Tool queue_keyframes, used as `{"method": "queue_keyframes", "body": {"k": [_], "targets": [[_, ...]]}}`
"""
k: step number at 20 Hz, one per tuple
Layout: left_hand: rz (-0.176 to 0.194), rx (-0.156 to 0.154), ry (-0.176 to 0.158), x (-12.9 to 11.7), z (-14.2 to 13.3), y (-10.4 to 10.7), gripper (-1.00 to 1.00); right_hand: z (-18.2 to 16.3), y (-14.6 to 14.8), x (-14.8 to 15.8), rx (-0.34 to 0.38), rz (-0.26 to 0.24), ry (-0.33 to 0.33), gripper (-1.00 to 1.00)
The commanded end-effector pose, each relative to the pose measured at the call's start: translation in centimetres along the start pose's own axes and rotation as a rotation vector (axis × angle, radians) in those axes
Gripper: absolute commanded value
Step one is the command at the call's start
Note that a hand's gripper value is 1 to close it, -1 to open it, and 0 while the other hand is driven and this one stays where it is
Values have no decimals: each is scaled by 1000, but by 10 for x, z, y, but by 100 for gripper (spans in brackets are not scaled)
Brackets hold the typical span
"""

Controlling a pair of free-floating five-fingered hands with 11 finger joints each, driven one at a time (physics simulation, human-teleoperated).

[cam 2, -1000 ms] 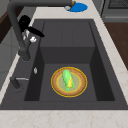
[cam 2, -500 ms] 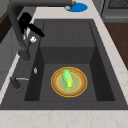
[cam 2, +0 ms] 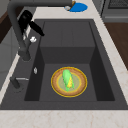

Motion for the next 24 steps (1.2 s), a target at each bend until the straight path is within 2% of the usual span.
{"method": "queue_keyframes", "body": {"k": [1, 10, 15, 17, 18, 19, 22, 23, 24], "targets": [[0, 0, 0, 0, 0, 0, 0, 5, -2, -10, 0, -86, -97, -100], [0, 0, 0, 0, 0, 0, 0, 7, -7, -38, 12, -165, -281, -100], [0, 0, 0, 0, 0, 0, 0, 7, -3, -62, 37, -193, -365, -100], [0, 0, 0, 0, 0, 0, 0, 4, 0, -72, 43, -185, -402, -100], [0, 0, 0, 0, 0, 0, 0, 2, 0, -75, 49, -181, -416, -100], [0, 0, 0, 0, 0, 0, 0, 2, -3, -61, 47, -169, -369, -100], [0, 0, 0, 0, 0, 0, 0, 0, 2, -62, 47, -158, -388, -100], [0, 0, 0, 0, 0, 0, 0, -2, 2, -65, 47, -150, -390, 100], [0, 0, 0, 0, 0, 0, 0, -4, 3, -66, 35, -122, -403, 100]]}}
